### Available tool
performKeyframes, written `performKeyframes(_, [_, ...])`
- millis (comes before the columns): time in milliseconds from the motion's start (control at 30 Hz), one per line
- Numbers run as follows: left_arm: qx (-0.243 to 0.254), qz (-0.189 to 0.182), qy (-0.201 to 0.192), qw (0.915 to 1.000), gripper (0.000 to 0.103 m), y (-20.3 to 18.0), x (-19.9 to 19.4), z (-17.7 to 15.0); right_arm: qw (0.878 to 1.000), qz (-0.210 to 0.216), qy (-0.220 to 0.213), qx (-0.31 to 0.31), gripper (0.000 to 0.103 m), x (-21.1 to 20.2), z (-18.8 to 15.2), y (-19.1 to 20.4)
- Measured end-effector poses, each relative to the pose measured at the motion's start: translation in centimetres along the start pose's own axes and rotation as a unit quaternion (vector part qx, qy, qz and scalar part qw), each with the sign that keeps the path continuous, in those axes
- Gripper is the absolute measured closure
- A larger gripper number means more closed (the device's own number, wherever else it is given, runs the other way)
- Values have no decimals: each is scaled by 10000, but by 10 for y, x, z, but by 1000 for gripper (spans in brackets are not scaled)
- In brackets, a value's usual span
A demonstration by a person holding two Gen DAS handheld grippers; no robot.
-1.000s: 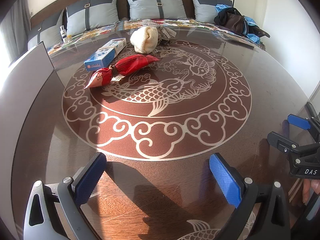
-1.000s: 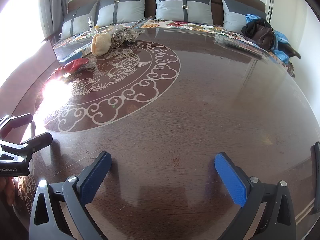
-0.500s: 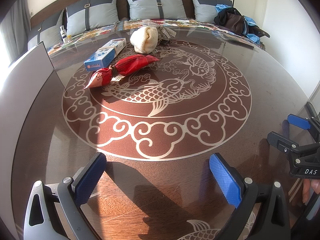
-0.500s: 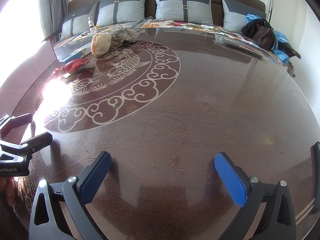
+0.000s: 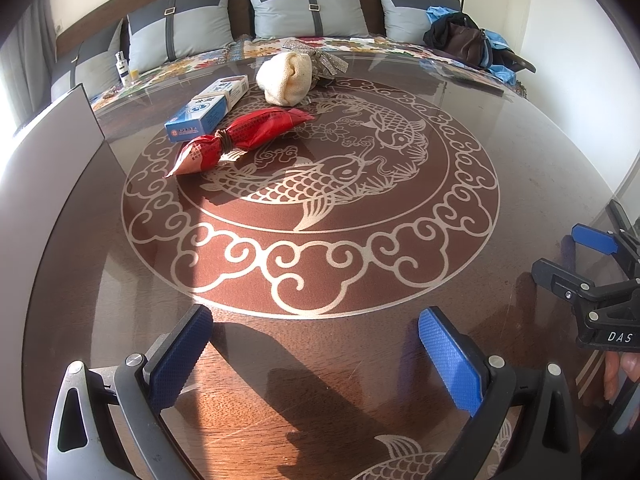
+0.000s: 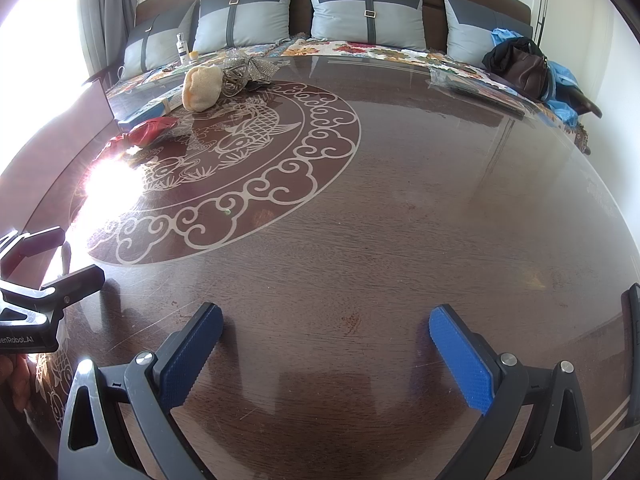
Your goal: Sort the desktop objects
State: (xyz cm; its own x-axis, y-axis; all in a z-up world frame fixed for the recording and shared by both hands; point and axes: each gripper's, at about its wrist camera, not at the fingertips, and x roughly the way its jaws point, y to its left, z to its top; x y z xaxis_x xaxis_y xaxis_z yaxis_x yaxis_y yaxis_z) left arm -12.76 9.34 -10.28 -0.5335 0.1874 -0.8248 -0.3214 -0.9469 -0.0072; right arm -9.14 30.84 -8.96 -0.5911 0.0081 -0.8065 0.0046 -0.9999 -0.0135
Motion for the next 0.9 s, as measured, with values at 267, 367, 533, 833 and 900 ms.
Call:
performKeyframes(267, [627, 414, 12, 9972, 0, 34, 5, 49, 10000, 0, 0, 0, 0, 0, 0, -1])
performKeyframes(367, [803, 481, -67, 9956, 0, 45, 14, 87, 10000, 1, 0, 0, 0, 0, 0, -1])
performKeyframes(533, [1186, 506, -25, 9917, 0, 51, 45, 129, 10000, 1, 0, -2, 0, 0, 0, -1])
performKeyframes(833, [1438, 233, 236, 9890, 0, 40, 81, 140, 10000, 1, 1, -2, 0, 0, 0, 0])
performKeyframes(900, [1628, 216, 232, 9861, 0, 32, 81, 138, 10000, 2, 1, -1, 0, 0, 0, 0])
